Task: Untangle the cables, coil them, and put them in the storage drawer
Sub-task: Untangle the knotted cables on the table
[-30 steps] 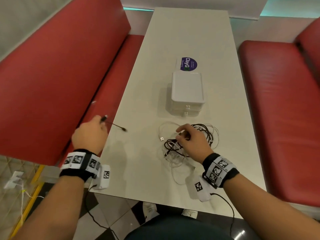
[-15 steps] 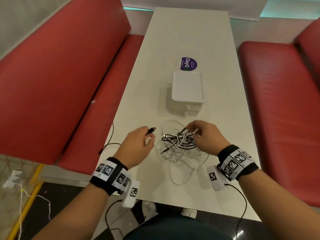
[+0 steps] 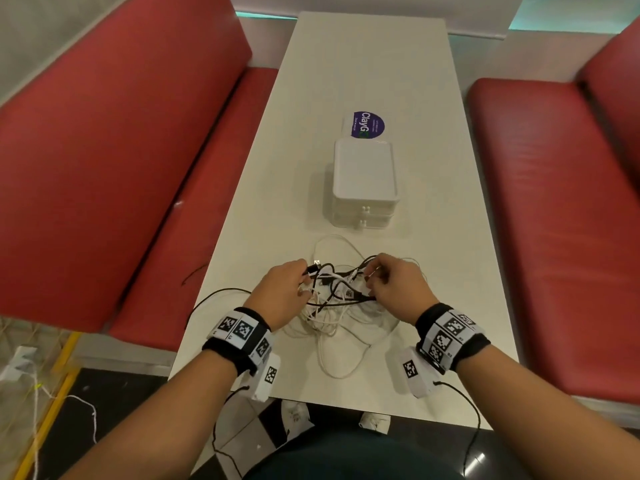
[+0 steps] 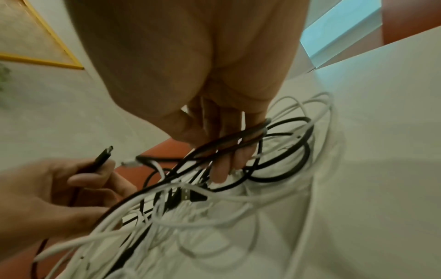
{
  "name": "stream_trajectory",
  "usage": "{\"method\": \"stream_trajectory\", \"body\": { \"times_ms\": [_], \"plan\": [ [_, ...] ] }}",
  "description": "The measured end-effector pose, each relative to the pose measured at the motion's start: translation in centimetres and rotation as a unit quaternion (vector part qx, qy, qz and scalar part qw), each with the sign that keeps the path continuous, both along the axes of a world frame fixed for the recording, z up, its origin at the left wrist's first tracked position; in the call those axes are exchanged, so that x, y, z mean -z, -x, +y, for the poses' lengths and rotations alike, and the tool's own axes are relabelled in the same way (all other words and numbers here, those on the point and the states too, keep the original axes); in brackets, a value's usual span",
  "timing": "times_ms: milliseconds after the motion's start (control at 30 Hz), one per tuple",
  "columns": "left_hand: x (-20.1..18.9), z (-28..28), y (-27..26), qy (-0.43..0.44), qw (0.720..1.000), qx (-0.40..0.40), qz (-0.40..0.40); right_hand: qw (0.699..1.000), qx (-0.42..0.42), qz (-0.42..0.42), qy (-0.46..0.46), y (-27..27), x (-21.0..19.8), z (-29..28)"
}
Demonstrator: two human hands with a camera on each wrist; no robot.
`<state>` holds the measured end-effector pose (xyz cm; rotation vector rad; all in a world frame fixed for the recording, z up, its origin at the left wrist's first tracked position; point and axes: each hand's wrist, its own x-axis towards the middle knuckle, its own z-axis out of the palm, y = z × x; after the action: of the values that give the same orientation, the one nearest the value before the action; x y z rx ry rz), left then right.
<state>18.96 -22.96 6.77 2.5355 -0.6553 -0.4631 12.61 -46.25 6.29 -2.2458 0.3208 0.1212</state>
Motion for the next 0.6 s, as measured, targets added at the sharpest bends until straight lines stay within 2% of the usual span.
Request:
{"method": "stream_trajectory", "body": {
  "times_ms": [67, 200, 300, 367, 467, 600],
  "plan": [
    [0.0, -0.1, 0.0, 0.003, 1.0, -0.001, 0.0, 0.999, 0.029, -0.017, 0.038, -0.5, 0.0, 0.2],
    [0.0, -0.2, -0.1, 0.025, 1.0, -0.006, -0.005, 0.994, 0.096, 0.022, 0.05, -1.4, 0.7, -0.4],
    [0.1, -0.2, 0.0, 0.042, 0.999, -0.003, -0.004, 0.982, 0.18, 0.048, -0.042, -1.7, 0.0, -1.5],
    [0.4, -0.2, 0.1, 0.048, 0.999, -0.001, -0.007, 0.973, 0.187, 0.045, -0.132, -1.7, -0.9, -2.1],
    [0.8, -0.1, 0.1, 0.052, 0.998, 0.006, -0.018, 0.928, 0.218, -0.021, -0.302, -1.8, -1.9, -2.3],
    [1.2, 0.0, -0.1, 0.054, 0.998, -0.002, -0.015, 0.931, 0.183, -0.04, -0.313, -1.6, -1.9, -2.0]
  ]
}}
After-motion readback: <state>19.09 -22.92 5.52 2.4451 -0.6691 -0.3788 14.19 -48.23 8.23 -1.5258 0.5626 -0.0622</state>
